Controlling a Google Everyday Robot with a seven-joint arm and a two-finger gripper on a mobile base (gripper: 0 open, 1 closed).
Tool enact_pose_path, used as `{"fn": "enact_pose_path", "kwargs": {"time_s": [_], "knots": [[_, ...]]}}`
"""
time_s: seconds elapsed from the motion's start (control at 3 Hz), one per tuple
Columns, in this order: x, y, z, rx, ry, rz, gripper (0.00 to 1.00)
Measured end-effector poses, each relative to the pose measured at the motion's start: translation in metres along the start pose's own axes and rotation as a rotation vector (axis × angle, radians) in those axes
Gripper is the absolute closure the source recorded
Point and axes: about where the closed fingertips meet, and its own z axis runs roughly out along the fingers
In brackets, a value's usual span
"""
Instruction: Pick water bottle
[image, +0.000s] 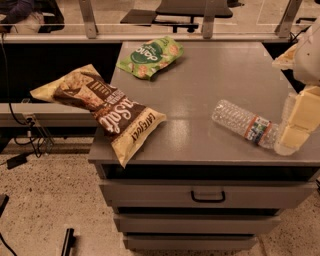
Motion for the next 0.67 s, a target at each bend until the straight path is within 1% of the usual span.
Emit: {"fn": "enact_pose_path", "kwargs": {"time_s": [0.33, 0.67], "knots": [[0.0, 0.0, 0.0, 0.0, 0.0, 0.0, 0.0], [0.0, -0.013, 0.025, -0.013, -0.01, 0.007, 0.0]]}}
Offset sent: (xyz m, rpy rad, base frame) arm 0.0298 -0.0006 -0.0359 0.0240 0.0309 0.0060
